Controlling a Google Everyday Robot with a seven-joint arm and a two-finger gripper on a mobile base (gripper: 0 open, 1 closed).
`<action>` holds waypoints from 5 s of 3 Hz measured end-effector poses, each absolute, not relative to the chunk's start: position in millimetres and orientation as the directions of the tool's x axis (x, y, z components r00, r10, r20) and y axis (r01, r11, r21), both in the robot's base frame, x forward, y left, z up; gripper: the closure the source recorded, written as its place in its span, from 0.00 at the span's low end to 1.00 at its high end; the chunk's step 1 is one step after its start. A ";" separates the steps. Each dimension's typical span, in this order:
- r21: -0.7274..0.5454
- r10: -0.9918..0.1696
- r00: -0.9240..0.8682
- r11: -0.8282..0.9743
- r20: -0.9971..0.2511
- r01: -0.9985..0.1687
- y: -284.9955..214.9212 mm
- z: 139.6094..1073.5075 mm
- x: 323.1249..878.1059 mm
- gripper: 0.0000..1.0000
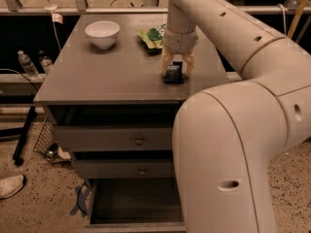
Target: Place rxbar blueberry into bottom drawer
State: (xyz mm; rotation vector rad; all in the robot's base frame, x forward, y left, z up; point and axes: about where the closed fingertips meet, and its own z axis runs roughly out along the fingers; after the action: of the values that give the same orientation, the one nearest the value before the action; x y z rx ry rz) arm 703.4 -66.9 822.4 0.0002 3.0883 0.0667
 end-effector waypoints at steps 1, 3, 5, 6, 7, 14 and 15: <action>0.043 0.001 -0.999 0.999 -0.053 -0.001 -67.0 829.6 703.4 0.88; -0.001 -0.077 -0.986 0.997 -0.148 -0.078 -89.0 868.8 691.8 1.00; -0.031 -0.266 -0.942 0.964 -0.205 -0.265 -108.1 893.8 636.4 1.00; 0.011 -0.330 -0.923 0.941 -0.197 -0.339 -107.2 889.8 607.6 1.00; 0.011 -0.330 -0.923 0.941 -0.197 -0.339 -107.2 889.8 607.6 1.00; 0.072 -0.837 -0.545 0.542 -0.041 -0.838 -31.6 711.0 456.8 1.00; 0.094 -0.857 -0.509 0.502 -0.084 -0.860 -33.1 672.0 454.3 1.00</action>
Offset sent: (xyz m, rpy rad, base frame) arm -0.0240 -0.0279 0.0558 -0.0485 -0.0808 0.0989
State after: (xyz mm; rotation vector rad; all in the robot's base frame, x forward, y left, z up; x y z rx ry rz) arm 454.3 -33.1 672.0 -1.5432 2.6993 0.1923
